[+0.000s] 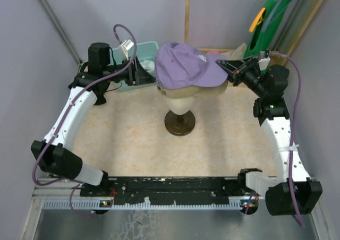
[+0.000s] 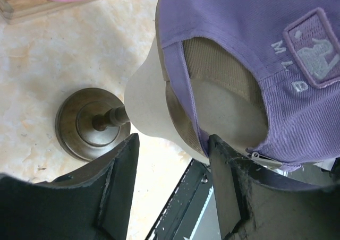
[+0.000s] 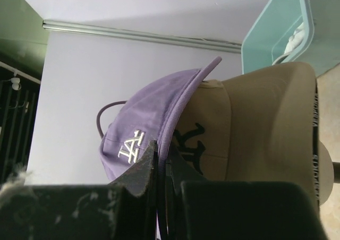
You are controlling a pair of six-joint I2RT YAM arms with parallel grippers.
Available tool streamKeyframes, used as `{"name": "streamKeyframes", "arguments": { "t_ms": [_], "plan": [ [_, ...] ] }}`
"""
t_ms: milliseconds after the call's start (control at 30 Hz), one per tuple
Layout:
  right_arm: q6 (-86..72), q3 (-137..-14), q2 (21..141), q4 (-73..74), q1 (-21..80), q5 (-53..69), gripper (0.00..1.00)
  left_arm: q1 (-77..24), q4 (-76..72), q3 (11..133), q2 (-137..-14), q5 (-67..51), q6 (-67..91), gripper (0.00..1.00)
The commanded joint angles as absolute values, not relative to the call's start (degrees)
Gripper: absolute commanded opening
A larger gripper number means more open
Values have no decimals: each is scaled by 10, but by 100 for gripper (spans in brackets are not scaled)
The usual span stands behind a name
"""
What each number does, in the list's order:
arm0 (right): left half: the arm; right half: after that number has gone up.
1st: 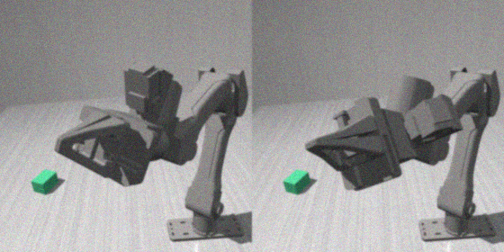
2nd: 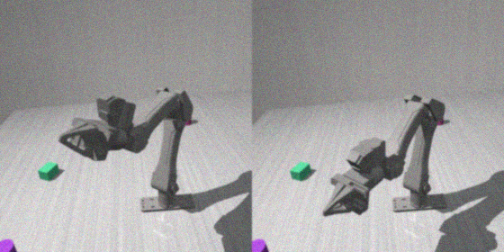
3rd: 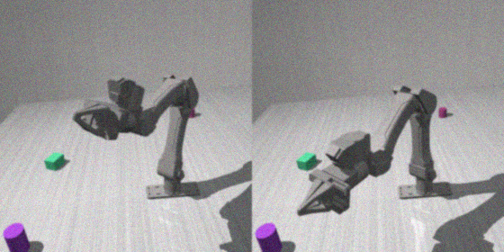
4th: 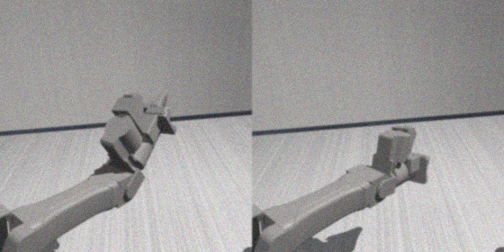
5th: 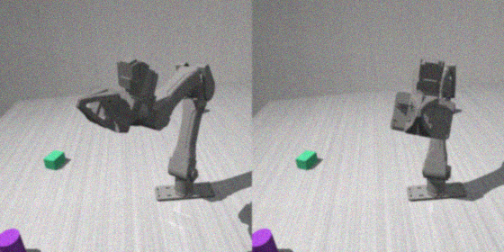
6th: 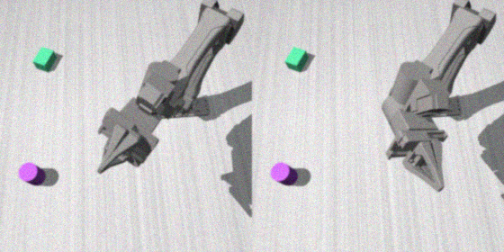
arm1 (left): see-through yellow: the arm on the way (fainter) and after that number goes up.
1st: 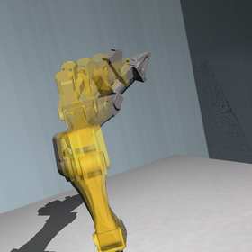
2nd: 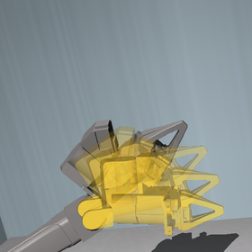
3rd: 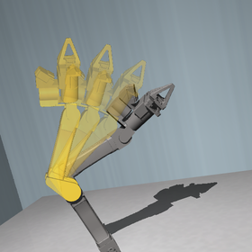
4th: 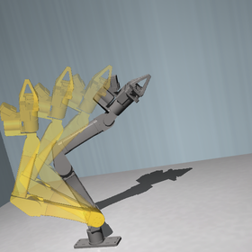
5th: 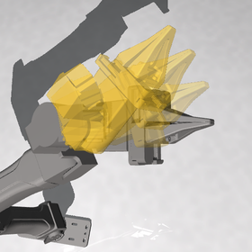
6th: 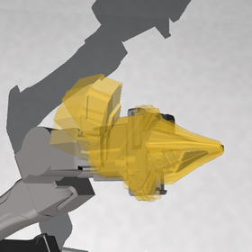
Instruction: Stack the hats
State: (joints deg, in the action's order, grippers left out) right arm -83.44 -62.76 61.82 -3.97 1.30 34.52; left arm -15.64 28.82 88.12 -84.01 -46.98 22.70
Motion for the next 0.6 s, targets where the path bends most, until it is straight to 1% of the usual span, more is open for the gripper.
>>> {"name": "streamKeyframes", "arguments": {
  "t_ms": [0,300,467,567],
  "plan": [
    [-807,-601,601,-61,-5,337,0,-155,308,864,-849,-456,196,59],
    [-764,-569,580,-13,-31,351,0,-155,323,847,-865,-450,169,57],
    [-689,-573,579,70,-33,346,0,-155,328,848,-877,-454,162,56],
    [-666,-562,578,93,-37,334,0,-155,334,856,-883,-453,157,56]
  ]
}}
